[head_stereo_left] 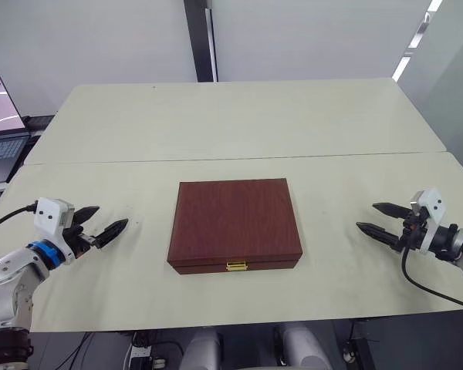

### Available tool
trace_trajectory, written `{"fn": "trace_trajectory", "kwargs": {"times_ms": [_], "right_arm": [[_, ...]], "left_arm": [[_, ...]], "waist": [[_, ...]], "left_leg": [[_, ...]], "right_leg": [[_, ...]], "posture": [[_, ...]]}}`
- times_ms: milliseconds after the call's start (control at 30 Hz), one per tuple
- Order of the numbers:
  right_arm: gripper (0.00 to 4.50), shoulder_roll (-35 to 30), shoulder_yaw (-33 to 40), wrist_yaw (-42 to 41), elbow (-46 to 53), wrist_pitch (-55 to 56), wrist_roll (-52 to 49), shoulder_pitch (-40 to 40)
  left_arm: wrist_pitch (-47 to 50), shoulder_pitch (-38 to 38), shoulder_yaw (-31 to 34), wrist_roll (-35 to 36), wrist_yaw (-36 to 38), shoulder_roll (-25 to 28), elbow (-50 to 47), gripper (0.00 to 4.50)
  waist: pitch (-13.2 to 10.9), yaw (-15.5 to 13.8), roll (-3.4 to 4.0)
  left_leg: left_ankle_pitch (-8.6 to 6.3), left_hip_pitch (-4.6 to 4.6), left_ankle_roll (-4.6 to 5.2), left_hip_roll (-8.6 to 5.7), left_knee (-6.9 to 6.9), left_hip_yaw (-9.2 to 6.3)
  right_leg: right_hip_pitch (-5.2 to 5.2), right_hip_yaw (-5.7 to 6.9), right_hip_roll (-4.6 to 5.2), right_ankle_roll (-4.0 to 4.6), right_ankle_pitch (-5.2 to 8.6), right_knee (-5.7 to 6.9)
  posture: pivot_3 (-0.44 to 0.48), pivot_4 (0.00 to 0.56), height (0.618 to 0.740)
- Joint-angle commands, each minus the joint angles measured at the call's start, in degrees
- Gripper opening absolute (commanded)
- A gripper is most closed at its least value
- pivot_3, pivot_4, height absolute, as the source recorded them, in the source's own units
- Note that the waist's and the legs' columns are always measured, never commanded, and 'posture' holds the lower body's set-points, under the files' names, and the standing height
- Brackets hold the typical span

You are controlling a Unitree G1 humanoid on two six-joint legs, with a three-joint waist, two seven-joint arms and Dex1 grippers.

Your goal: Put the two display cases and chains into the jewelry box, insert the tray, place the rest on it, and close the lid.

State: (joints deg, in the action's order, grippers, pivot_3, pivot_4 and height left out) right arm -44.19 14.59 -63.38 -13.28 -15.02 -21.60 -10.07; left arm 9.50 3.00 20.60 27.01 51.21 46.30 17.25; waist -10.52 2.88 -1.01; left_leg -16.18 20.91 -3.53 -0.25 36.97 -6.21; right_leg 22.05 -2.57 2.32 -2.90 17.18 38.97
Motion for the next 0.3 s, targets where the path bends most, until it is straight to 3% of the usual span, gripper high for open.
{"fn": "trace_trajectory", "kwargs": {"times_ms": [33,300], "right_arm": [[4.50,-1.0,1.6,0.2,0.6,1.1,-0.8,-0.5],[4.50,-1.1,1.2,0.2,0.3,0.8,-0.8,-1.6]], "left_arm": [[-0.6,0.0,1.3,-0.2,2.3,1.2,-1.0,4.48],[1.1,-1.4,2.4,0.6,2.5,0.4,-4.2,4.48]], "waist": [[0.0,0.0,0.00],[0.0,-0.1,0.00]], "left_leg": [[0.00,0.00,0.00,0.00,0.00,-0.01],[0.00,0.01,0.00,0.00,0.01,0.00]], "right_leg": [[0.00,0.01,0.00,0.00,0.00,0.00],[0.00,-0.01,0.03,0.00,0.00,0.00]], "posture": [[0.000,0.150,0.740],[0.000,0.150,0.740]]}}
